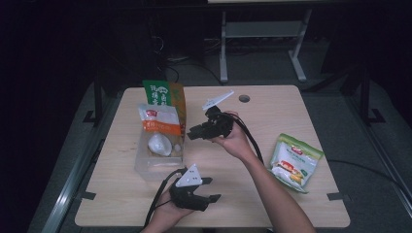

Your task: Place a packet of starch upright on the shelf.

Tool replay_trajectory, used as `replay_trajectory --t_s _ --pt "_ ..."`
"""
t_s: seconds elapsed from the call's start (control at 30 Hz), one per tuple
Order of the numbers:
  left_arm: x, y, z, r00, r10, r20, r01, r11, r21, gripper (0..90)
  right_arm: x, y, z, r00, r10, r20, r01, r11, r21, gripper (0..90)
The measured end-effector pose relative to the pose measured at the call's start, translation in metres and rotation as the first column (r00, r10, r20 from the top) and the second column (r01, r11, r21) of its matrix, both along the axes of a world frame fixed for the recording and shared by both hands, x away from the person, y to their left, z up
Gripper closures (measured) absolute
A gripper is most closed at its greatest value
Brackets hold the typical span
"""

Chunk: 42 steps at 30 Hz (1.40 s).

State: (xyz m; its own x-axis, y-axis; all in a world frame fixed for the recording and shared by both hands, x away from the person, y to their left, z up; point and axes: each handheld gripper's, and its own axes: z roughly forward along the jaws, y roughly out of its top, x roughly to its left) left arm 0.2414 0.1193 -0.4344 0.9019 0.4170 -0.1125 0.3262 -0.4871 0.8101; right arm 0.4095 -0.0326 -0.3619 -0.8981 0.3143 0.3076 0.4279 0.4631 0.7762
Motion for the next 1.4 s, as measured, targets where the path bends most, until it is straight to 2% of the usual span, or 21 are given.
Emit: replay_trajectory --t_s 0.27,0.47,0.7,0.9,0.97,1.0,1.2,1.27,1.33,1.4 --pt "0.001 -0.001 -0.001 1.0 -0.004 0.005 0.004 0.9999 0.013 37.7 -0.009 -0.028 0.0 0.9995 -0.031 -0.004 0.031 1.0 -0.005 66.8" --pt "0.001 -0.002 -0.001 1.0 0.0 0.001 0.0 1.0 0.004 37.5 -0.016 -0.048 -0.001 0.9983 -0.057 -0.012 0.057 0.998 -0.009 66.1" --pt "0.003 -0.002 -0.001 1.0 -0.005 0.005 0.005 0.9999 0.013 37.5 -0.022 -0.068 -0.003 0.996 -0.088 -0.018 0.087 0.996 -0.019 64.9" --pt "0.003 -0.005 -0.002 0.9999 -0.004 -0.012 0.004 1.0 0.005 36.5 -0.03 -0.091 -0.004 0.993 -0.116 -0.022 0.115 0.993 -0.022 62.6" --pt "0.003 -0.007 -0.002 0.9999 -0.008 -0.012 0.008 0.9999 -0.008 36.2 -0.033 -0.099 -0.004 0.991 -0.13 -0.031 0.129 0.991 -0.03 61.1" --pt "0.003 -0.01 -0.001 0.9998 -0.011 -0.014 0.011 0.9999 -0.013 35.5 -0.036 -0.107 -0.004 0.9894 -0.141 -0.034 0.141 0.99 -0.019 60.1" --pt "0.005 -0.016 0.0 0.9995 -0.03 -0.008 0.03 0.9995 0.005 35.4 -0.044 -0.128 -0.004 0.9843 -0.172 -0.038 0.171 0.985 -0.03 57.4" --pt "0.006 -0.02 0.001 0.9993 -0.037 -0.012 0.037 0.9993 -0.002 35.3 -0.049 -0.14 -0.003 0.9792 -0.198 -0.044 0.196 0.98 -0.04 54.5" --pt "0.006 -0.021 0.002 0.9991 -0.039 -0.017 0.039 0.9992 -0.006 35.3 -0.05 -0.144 -0.004 0.9775 -0.207 -0.04 0.205 0.978 -0.048 53.9" --pt "0.007 -0.024 0.003 0.9991 -0.04 -0.018 0.04 0.9992 -0.01 34.3 -0.053 -0.153 -0.004 0.9738 -0.224 -0.041 0.222 0.974 -0.04 52.1"
